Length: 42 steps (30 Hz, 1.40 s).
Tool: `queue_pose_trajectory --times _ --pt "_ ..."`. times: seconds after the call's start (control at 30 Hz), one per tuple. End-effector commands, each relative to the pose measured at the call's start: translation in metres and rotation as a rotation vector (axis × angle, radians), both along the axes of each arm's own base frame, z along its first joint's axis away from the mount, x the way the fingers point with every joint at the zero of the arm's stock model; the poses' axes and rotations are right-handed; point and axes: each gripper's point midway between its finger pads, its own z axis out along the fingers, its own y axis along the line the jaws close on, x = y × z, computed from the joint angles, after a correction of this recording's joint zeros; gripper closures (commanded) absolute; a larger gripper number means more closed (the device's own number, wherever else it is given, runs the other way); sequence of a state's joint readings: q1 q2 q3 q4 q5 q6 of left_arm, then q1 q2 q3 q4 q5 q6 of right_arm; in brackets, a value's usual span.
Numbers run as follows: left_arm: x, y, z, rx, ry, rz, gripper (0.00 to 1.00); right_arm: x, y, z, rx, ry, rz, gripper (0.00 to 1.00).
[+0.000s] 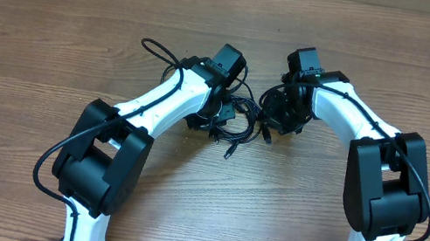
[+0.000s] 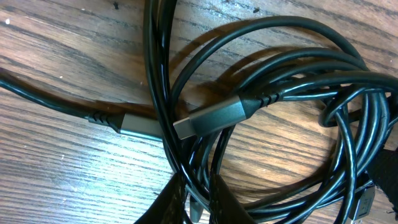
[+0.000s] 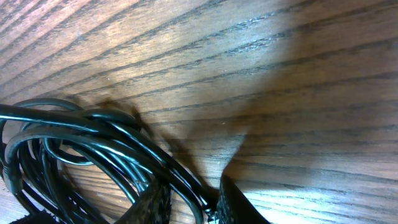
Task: Untangle cables
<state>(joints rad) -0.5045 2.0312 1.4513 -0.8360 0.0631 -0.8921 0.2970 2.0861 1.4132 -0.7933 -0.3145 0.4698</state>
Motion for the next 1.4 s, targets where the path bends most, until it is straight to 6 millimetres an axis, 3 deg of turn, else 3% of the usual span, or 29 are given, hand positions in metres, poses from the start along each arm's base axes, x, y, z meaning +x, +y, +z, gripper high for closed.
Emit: queue_pose_trajectory --times 0.0,0.03,0.1,0.3,0.4,0.7,0.73,1.17,1.27,1.37 --pt "-0.004 0.003 -0.005 0.024 0.008 0.002 0.85 -0.005 -0.002 -0.003 -0.024 0.002 0.002 0.76" --pt "-0.004 0.003 -0.005 0.024 0.008 0.002 0.85 -0.005 -0.002 -0.003 -0.024 0.002 0.002 0.76" --pt "-0.004 0.003 -0.005 0.024 0.008 0.003 0.96 -0.005 -0.002 -0.003 -0.024 0.002 0.002 0.76" --pt "-0.001 -0.006 0.005 -0.048 0.012 -0.032 0.96 -0.005 -0.002 -0.003 -0.024 0.002 0.002 0.76" --pt "0.006 -0.008 0.023 -0.101 -0.001 -0.039 0.96 -0.005 -0.002 -0.003 -0.024 0.002 0.002 0.76" --pt "0.029 0.017 0.103 -0.164 -0.149 -0.025 0.96 -0.005 -0.002 -0.003 -0.024 0.002 0.002 0.76" --pt "0.030 0.021 0.119 -0.177 -0.186 -0.017 0.96 -0.005 -0.002 -0.003 -0.024 0.002 0.002 0.76" --pt "0.039 0.070 0.227 -0.219 -0.506 -0.008 0.96 -0.005 -0.002 -0.003 -0.023 0.001 0.002 0.76" --pt "0.033 0.078 0.237 -0.216 -0.523 0.005 0.96 -0.004 -0.002 -0.003 -0.023 0.001 0.002 0.76" --pt "0.024 0.086 0.225 -0.165 -0.467 0.020 0.96 -0.004 -0.002 -0.003 -0.022 0.001 0.002 0.76"
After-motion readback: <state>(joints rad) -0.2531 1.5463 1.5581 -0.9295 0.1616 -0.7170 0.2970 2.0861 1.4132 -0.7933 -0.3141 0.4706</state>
